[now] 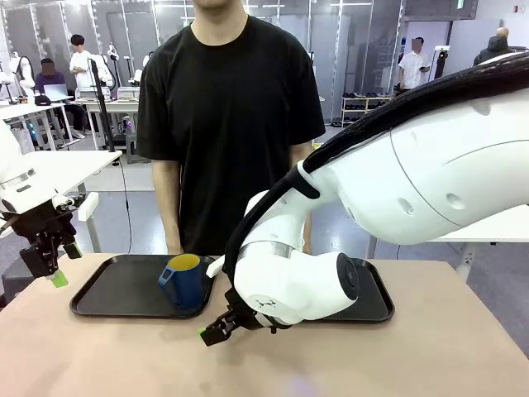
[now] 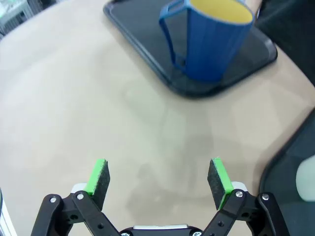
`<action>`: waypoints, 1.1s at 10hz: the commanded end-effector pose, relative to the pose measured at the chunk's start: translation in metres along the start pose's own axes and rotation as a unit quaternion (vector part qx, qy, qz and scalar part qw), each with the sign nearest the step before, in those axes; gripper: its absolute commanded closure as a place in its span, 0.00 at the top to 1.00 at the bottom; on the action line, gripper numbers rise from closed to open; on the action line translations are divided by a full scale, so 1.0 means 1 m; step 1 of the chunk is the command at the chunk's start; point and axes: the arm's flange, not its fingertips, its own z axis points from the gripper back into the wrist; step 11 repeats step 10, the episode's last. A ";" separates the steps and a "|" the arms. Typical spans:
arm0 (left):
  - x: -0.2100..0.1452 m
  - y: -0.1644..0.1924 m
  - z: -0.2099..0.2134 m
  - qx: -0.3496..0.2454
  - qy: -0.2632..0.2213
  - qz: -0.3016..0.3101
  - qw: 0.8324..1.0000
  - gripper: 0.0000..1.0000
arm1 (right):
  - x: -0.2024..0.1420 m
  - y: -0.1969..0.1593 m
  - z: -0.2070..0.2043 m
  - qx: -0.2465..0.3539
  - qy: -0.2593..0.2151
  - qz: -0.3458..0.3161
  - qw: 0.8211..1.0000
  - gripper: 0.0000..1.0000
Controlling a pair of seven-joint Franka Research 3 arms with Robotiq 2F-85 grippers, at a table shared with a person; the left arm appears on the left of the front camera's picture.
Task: Sort and store the cups by type.
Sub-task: Pick up the Handle plastic cup and place it into the empty Flat Tray.
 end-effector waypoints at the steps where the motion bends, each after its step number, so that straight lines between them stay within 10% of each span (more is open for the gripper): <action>1: 0.000 0.001 0.001 0.007 0.003 0.002 1.000 1.00 | 0.018 -0.015 0.021 -0.007 0.055 0.001 0.998 1.00; 2: 0.000 0.001 0.001 0.007 0.003 0.002 1.000 1.00 | 0.000 0.000 0.000 0.000 0.000 0.000 1.000 1.00; 11: 0.000 0.001 0.001 0.007 0.003 0.002 1.000 1.00 | 0.000 0.000 0.000 0.000 0.000 0.000 1.000 1.00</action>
